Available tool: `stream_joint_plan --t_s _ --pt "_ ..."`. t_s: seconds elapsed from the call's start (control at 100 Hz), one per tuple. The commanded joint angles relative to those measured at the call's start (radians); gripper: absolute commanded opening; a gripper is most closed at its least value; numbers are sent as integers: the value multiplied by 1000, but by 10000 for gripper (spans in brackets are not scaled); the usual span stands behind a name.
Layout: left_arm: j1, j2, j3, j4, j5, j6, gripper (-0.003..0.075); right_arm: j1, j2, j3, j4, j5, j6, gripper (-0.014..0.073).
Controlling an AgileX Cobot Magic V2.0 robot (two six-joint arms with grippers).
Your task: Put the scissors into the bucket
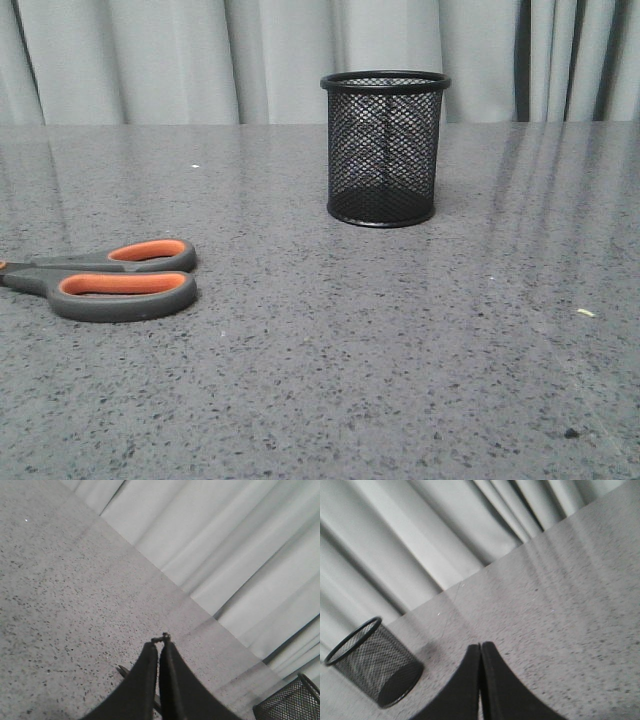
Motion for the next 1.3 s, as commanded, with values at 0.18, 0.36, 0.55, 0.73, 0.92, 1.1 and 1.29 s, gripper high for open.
stream_joint_plan --t_s 0.18,0.36,0.55,0.73,0.92,1.1,1.29 --pt "-6 77 -287 103 128 140 -20 -6 108 -300 -167 235 -1 -46" --pt "-6 303 -562 142 402 318 -20 -6 341 -544 -270 454 -1 -46" --pt "-6 540 -780 142 663 427 -20 -2 570 -744 -292 641 -14 -46" --pt "-79 646 -866 143 708 493 -19 -2 690 -840 -292 732 -54 -46" --pt "-163 699 -879 145 705 620 -17 -2 771 -892 -291 807 -90 64" --pt "-174 767 -879 143 714 636 -17 -2 814 -900 -288 810 -90 428" --pt "-174 846 -881 141 745 636 23 -2 822 -900 -252 769 -106 445"
